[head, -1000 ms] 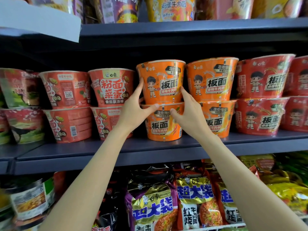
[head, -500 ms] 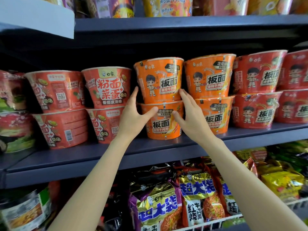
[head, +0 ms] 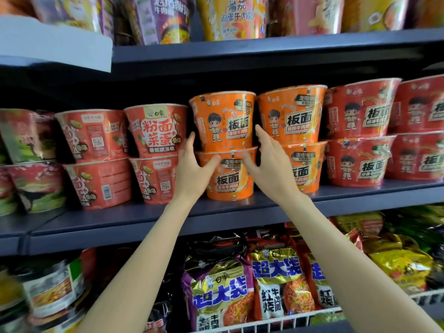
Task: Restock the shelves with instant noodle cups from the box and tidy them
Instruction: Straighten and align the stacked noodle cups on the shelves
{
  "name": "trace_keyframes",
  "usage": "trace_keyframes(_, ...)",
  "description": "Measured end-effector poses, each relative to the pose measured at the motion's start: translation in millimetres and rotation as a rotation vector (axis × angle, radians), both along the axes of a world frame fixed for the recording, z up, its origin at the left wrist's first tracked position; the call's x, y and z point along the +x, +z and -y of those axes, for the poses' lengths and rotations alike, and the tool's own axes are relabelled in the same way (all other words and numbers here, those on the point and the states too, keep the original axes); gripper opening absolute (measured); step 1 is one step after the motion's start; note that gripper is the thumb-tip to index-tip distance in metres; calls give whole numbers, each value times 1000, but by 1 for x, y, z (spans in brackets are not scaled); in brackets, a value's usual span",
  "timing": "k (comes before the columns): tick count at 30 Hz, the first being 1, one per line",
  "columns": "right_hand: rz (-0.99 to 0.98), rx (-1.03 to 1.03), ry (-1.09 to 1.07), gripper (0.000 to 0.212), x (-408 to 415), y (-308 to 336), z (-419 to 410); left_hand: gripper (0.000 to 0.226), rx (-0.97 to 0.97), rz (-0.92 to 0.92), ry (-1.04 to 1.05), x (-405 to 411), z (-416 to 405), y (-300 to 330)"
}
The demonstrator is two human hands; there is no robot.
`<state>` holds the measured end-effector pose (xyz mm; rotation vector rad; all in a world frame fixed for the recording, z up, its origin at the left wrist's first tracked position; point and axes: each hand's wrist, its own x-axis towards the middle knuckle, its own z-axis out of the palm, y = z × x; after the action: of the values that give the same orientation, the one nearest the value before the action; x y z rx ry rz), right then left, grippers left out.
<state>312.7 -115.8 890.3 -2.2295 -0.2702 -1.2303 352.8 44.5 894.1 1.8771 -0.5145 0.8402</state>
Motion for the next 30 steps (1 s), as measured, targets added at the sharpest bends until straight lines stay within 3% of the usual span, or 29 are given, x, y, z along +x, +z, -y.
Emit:
trace_keyframes(5,-136,82,171,75,9,16,-9,65,9,56,-90,-2,9,18)
trace_keyframes(9,-123,4,118,75,5,7,-19,60,-100,-29,-206,7,5,26)
trace_keyframes(21,-84,-42,151,78,-1,-3,-21,68,-108,-94,-314,13,-5,19)
trace_keyframes(23,19,-45,137,70,-7,-4,-20,64,-66,-56,-217,3,-12,19)
trace_keyframes(26,229,-64,155,51,-18,-8,-26,47,-89,179,-15,-14,-41,8)
trace_keyframes(28,255,-64,207,42,-25,-12,-35,38,-93,306,107,-22,-71,-4)
trace_keyframes(30,197,-78,251,35,-24,-17,-49,35,-67,308,198,-23,-104,-13)
